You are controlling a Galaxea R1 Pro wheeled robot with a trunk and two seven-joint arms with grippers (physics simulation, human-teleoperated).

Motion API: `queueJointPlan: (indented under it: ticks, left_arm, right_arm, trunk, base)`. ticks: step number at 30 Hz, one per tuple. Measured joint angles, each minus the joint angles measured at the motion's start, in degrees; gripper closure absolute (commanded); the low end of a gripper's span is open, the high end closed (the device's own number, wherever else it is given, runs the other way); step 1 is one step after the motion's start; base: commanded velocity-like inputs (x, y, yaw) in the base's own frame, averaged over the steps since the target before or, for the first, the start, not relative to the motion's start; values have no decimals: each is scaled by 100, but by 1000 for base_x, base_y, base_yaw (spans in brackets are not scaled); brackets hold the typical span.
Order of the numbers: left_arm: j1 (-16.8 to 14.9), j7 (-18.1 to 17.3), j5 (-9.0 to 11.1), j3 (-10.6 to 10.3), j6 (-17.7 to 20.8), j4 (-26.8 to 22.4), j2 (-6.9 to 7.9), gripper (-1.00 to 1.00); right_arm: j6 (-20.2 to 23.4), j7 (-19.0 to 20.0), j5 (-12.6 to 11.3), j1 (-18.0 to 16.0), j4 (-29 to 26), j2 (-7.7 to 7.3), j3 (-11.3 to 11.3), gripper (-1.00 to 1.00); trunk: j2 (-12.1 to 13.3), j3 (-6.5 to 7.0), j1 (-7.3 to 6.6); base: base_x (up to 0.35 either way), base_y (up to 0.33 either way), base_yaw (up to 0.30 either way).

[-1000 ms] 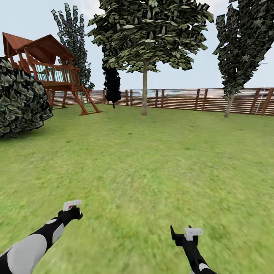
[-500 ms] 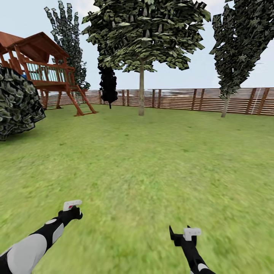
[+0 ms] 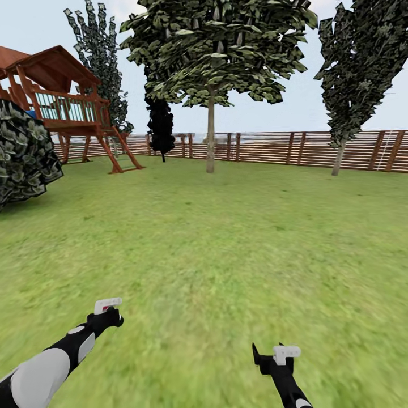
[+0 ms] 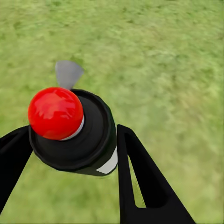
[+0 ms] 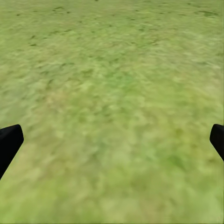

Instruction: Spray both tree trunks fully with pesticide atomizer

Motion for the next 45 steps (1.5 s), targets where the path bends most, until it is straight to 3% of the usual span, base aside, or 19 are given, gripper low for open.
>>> queueJointPlan:
  ticks: [45]
  left_arm:
    - [0, 5, 0, -2, 0, -5, 6, 100]
  right_arm:
    - [0, 1, 0, 0, 8, 1, 1, -100]
  trunk:
    - [0, 0, 0]
  base:
    - [338, 0, 0]
